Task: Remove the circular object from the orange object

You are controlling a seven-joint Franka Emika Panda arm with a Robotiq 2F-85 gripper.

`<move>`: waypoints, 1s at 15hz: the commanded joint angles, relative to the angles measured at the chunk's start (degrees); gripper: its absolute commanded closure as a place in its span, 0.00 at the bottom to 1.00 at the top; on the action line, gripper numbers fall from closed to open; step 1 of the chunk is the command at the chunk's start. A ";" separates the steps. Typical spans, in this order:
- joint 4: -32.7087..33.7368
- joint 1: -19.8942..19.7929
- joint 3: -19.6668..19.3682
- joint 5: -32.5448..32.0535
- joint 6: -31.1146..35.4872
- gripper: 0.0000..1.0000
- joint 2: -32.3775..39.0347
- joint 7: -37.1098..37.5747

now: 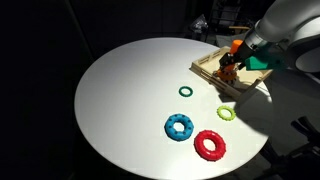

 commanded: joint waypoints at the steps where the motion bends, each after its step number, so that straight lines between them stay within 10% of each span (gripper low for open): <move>1: -1.28 -0.11 0.59 0.37 -1.12 0.32 -3.85 0.03; 15: -4.02 -1.91 5.10 3.21 -4.73 0.32 -14.60 -1.21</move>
